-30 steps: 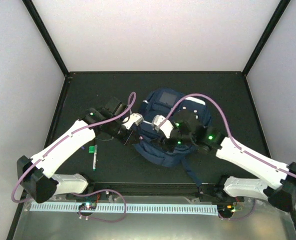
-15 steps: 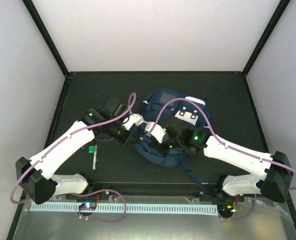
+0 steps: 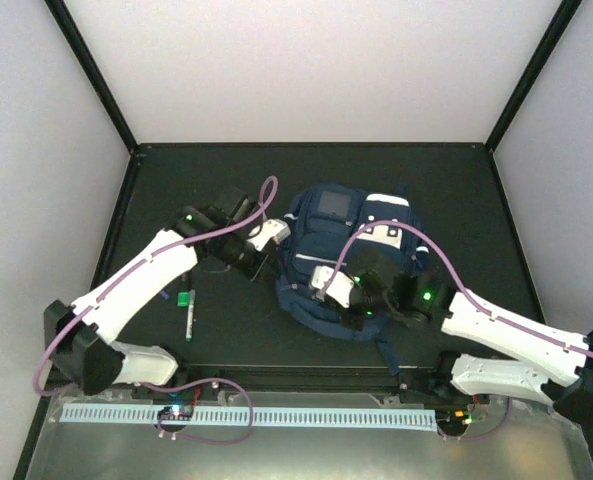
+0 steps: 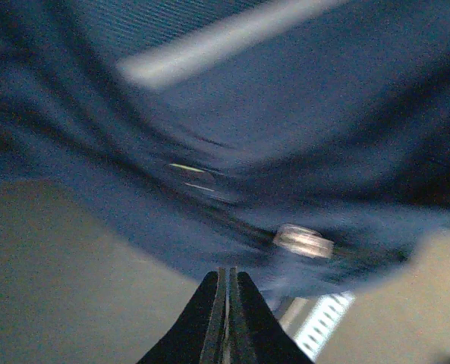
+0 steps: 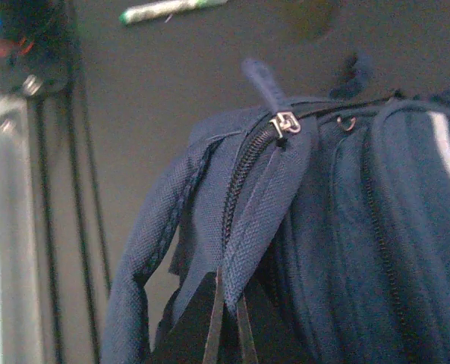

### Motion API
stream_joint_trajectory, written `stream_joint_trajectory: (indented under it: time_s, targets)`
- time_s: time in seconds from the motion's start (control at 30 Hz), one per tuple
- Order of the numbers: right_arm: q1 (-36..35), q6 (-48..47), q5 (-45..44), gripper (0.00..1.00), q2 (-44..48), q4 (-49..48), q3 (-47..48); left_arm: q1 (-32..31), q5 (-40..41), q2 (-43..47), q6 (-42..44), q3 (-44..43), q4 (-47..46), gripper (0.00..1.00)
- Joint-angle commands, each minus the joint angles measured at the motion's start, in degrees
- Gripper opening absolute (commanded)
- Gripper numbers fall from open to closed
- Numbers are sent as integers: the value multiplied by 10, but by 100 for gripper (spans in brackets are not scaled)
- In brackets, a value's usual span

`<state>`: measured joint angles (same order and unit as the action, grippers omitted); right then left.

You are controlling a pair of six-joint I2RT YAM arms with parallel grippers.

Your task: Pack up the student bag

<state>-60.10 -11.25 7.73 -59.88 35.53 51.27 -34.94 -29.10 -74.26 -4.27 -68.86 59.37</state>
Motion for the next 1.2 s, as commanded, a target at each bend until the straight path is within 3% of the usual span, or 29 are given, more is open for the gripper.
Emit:
stream_joint_trajectory:
  time_s: [0.0,0.2,0.33,0.57,0.7,0.8,0.9,0.97,1.07,1.17]
  targets:
    - [-9,-37,77,2,74,84,-3,50,103,-66,7,-38,21,2]
    - [-10,-58,73,2,127,81,-8,58,96,-140,25,-41,33,1]
    - [-10,-55,36,2,121,78,-8,48,-43,-72,57,-13,-22,3]
    - [-9,-56,39,2,127,12,-31,20,-215,100,17,137,-206,47]
    - [-9,-62,36,2,122,8,-30,18,-263,120,-75,222,-321,52]
    - [-9,-62,33,2,116,13,-28,18,-260,96,-117,229,-310,55]
    - [-9,-57,33,2,114,11,-30,17,-260,70,-169,243,-309,65]
    - [-9,-54,33,2,114,6,-34,13,-275,71,-205,271,-357,65]
    - [-9,-51,33,2,112,3,-35,7,-304,83,-258,307,-437,54]
    - [-9,-49,34,2,110,3,-36,1,-309,75,-269,312,-443,51]
